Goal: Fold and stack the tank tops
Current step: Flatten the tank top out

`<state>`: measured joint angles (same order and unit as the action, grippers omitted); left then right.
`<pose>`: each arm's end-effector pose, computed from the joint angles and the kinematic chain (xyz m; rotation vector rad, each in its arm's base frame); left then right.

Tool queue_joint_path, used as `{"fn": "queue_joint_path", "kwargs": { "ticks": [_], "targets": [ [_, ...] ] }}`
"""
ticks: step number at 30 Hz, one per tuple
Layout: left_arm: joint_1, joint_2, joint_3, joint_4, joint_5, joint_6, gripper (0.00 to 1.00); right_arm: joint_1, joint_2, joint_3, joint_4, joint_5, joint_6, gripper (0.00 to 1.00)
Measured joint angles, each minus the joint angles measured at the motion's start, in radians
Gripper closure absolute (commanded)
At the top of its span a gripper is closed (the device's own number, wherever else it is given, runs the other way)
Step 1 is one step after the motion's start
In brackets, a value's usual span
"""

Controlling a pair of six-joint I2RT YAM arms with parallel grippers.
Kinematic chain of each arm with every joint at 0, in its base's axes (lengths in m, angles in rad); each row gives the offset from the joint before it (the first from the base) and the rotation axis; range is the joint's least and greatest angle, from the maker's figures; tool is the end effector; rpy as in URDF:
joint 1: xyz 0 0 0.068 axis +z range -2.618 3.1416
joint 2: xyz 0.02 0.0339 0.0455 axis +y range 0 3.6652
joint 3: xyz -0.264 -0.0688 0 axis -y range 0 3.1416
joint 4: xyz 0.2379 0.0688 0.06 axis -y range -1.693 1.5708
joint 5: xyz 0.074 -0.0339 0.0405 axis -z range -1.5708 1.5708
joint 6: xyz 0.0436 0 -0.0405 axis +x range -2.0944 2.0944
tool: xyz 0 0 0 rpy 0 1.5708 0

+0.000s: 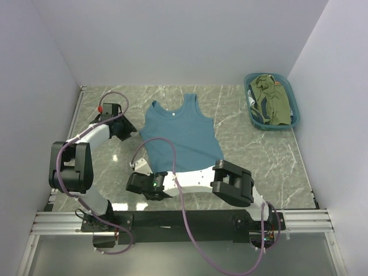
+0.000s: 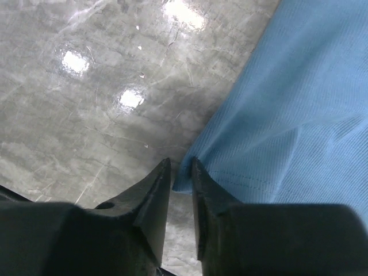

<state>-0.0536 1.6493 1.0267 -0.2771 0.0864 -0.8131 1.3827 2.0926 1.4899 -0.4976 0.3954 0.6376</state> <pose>0.3413 -0.0221 0.1947 -0.9015 2.3616 -0.4693 0.0975 0.4226 0.1551 -0.8149 2.4219 0.2462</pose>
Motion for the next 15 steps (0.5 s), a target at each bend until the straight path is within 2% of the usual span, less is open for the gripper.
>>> {"fn": "queue_joint_path", "kwargs": {
  "ticks": [2,10,15],
  "targets": [
    [0.000,-0.001,-0.023,0.021,0.007,-0.003,0.50,-0.003,-0.019,-0.033,0.030,-0.002,0.003,1.00],
    [-0.007,-0.014,-0.122,0.073,0.025,-0.022,0.50,-0.068,-0.165,-0.249,0.169,-0.157,0.025,1.00],
    [-0.021,-0.014,-0.138,0.121,0.038,-0.029,0.48,-0.109,-0.205,-0.285,0.211,-0.245,0.031,1.00]
  ]
}}
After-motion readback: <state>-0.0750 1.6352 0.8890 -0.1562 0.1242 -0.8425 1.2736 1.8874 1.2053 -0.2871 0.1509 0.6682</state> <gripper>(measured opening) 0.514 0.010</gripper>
